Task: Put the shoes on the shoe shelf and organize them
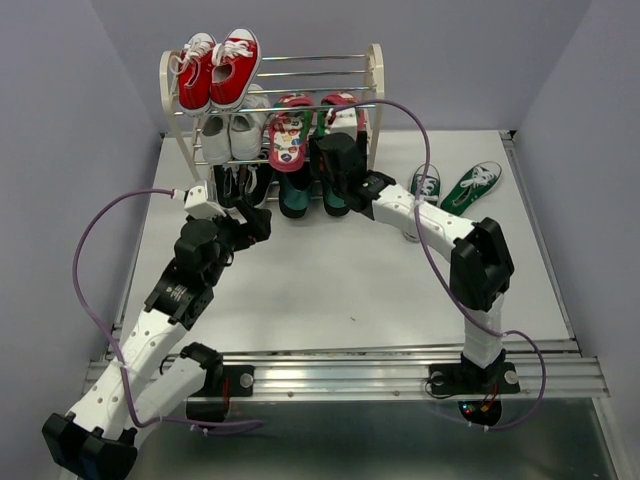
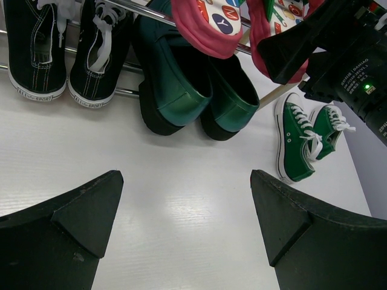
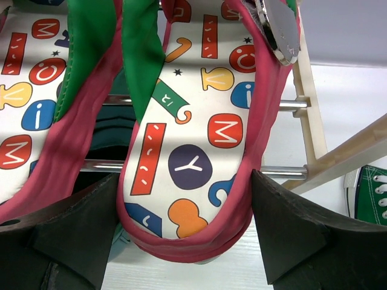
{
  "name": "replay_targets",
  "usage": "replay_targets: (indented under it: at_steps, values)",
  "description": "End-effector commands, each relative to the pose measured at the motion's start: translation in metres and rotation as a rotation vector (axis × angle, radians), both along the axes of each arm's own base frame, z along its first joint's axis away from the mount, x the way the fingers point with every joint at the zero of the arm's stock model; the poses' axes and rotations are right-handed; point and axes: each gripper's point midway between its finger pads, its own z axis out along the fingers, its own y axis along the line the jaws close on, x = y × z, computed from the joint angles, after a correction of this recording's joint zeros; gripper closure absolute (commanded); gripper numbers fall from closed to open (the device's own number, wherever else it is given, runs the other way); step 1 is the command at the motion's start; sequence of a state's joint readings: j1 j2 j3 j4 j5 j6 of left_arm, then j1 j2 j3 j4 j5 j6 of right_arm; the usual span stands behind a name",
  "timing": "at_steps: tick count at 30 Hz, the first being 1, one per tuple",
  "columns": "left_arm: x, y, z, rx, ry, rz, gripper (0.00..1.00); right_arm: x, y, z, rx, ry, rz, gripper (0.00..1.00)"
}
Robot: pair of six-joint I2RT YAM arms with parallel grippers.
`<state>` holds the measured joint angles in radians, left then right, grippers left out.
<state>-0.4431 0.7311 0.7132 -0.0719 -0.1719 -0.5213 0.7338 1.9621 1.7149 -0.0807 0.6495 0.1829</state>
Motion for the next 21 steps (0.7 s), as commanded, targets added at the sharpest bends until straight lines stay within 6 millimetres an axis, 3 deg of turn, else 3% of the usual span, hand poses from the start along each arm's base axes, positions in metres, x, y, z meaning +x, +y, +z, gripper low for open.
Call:
replay_targets:
  at_steps: [1, 5, 6, 7, 8, 9, 12, 15, 21]
  values:
    - [0.003, -0.001, 0.016, -0.01, -0.055, -0.003, 0.01, -0.005, -0.001, 0.031, -0.031, -0.076, 0.043, 0.68]
    - [0.002, -0.001, 0.015, -0.009, -0.054, -0.003, 0.01, 0.0, -0.006, 0.034, -0.037, -0.101, 0.058, 0.63]
    - [0.002, 0.0, 0.015, -0.009, -0.054, -0.002, 0.01, 0.003, -0.01, 0.035, -0.03, -0.099, 0.064, 0.54]
    - [0.001, 0.0, 0.015, -0.009, -0.054, 0.0, 0.01, 0.006, -0.013, 0.033, -0.029, -0.095, 0.062, 0.5]
    - [0.001, 0.0, 0.016, -0.01, -0.056, 0.0, 0.01, 0.005, -0.014, 0.032, -0.028, -0.091, 0.065, 0.36]
    - [0.002, 0.001, 0.016, -0.009, -0.056, 0.002, 0.01, 0.004, -0.014, 0.032, -0.025, -0.091, 0.066, 0.36]
    - [0.002, 0.001, 0.017, -0.01, -0.057, 0.002, 0.01, 0.003, -0.02, 0.028, -0.021, -0.081, 0.057, 0.14]
    - [0.002, 0.0, 0.018, -0.01, -0.056, 0.0, 0.01, -0.001, -0.023, 0.03, -0.02, -0.078, 0.06, 0.02]
    - [0.0, -0.001, 0.021, -0.007, -0.051, -0.011, 0.01, -0.026, -0.023, 0.047, -0.03, 0.004, 0.152, 0.0]
